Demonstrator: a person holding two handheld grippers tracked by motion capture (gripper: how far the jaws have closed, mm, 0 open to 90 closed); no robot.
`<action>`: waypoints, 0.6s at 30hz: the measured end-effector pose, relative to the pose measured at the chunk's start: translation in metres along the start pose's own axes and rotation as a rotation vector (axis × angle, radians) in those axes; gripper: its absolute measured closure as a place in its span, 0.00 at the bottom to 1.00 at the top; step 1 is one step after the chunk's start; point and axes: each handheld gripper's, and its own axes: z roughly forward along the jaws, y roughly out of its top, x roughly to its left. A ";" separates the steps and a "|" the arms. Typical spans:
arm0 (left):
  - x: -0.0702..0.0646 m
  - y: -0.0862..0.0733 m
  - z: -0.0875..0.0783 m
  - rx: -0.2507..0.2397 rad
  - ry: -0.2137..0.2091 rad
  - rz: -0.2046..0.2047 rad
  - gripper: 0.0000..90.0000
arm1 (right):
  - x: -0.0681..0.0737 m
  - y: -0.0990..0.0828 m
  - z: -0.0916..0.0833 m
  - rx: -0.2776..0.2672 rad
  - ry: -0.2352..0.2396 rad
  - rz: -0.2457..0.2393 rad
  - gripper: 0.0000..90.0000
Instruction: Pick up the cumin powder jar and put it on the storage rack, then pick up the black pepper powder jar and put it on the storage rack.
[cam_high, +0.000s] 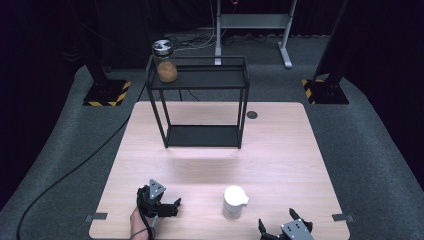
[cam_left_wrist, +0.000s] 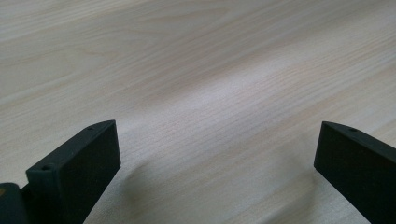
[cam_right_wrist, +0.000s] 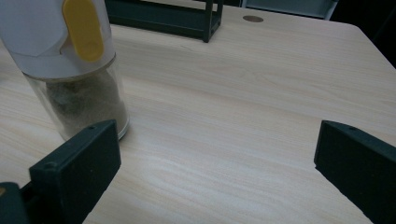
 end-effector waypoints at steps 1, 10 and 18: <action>0.001 0.000 0.000 0.002 -0.006 0.002 0.00 | 0.000 0.000 0.000 0.001 -0.001 0.001 0.00; 0.014 0.000 0.001 0.000 -0.055 -0.052 0.00 | 0.002 -0.001 0.004 0.010 0.007 -0.006 0.00; 0.013 0.001 0.001 0.004 -0.048 -0.042 0.00 | 0.003 -0.001 0.004 0.009 0.005 -0.007 0.00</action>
